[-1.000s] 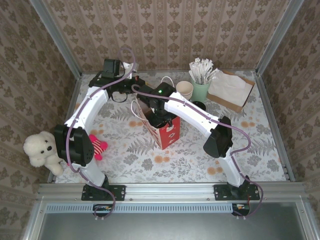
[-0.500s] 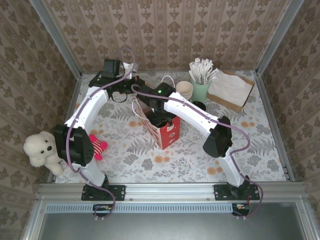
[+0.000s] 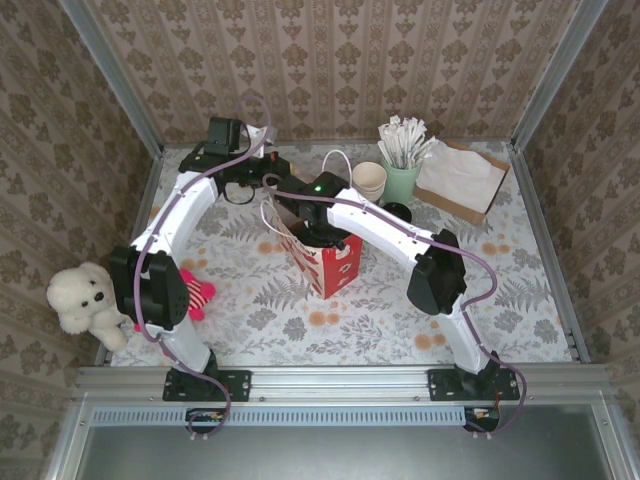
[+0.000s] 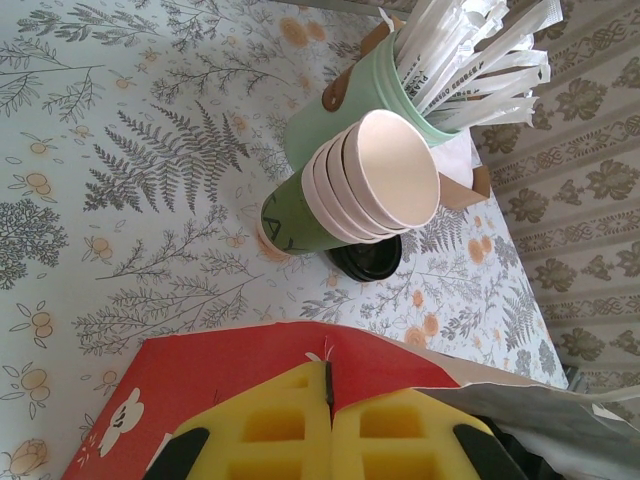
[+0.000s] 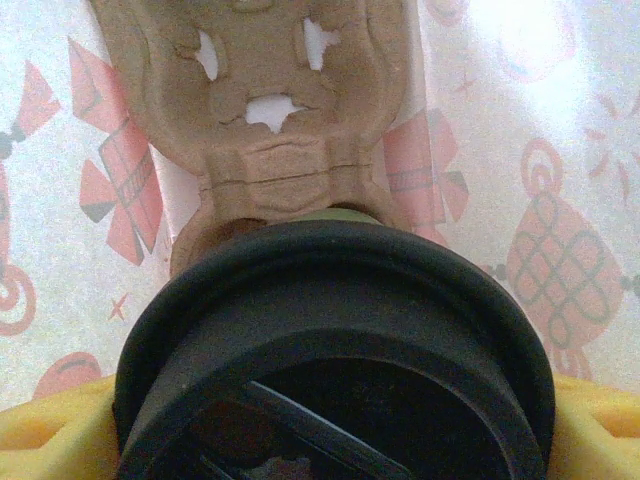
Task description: Pack the takeout coffee
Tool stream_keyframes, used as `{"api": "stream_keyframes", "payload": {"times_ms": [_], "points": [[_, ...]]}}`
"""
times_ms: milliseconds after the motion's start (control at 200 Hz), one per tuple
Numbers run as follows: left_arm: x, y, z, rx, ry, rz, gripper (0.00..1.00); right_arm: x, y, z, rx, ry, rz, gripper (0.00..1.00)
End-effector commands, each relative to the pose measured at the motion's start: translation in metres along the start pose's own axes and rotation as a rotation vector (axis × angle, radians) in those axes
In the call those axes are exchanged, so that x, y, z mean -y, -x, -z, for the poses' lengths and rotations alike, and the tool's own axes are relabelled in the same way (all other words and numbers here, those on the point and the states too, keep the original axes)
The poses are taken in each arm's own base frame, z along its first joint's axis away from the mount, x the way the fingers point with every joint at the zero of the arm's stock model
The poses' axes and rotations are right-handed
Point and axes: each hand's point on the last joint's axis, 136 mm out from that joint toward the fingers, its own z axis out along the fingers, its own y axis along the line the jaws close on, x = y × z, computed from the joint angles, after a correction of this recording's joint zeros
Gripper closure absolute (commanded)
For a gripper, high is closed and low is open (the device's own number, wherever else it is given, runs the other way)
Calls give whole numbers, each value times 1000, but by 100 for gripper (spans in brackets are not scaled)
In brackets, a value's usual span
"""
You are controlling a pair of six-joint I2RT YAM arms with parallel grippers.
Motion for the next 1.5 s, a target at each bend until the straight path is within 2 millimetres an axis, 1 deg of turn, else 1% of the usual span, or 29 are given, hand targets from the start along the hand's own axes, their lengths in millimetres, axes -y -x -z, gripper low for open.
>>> {"api": "stream_keyframes", "payload": {"times_ms": [0, 115, 205, 320, 525, 830, 940, 1070, 1200, 1340, 1495], "points": [[7, 2, 1, -7, -18, -2, 100, 5, 8, 14, 61, 8, -8, 49], [7, 2, 1, -9, -19, 2, 100, 4, 11, 17, 88, 18, -11, 49], [6, 2, 0, -11, -18, 6, 100, 8, 14, 20, 127, 10, -15, 49], [7, 3, 0, -10, -22, 8, 100, 10, 14, 22, 144, 10, -20, 49], [6, 1, -1, -15, -19, 8, 100, 9, 12, 11, 128, 11, -22, 49], [4, 1, -4, -19, -22, 17, 100, 7, 11, 2, 126, 19, -24, 49], [8, 2, -5, -21, -47, 8, 100, 7, 10, -2, 121, 23, -28, 50], [8, 3, -6, -28, -49, 3, 100, 2, 11, -4, 124, 57, -32, 50], [10, 5, -6, -26, -49, 0, 100, 2, 12, -6, 123, 56, -30, 50], [9, 5, -7, -28, -46, 3, 100, 5, 9, -9, 104, 48, -38, 50], [10, 5, -6, -28, -47, 4, 100, 11, -1, -9, 43, 25, -56, 50]]}}
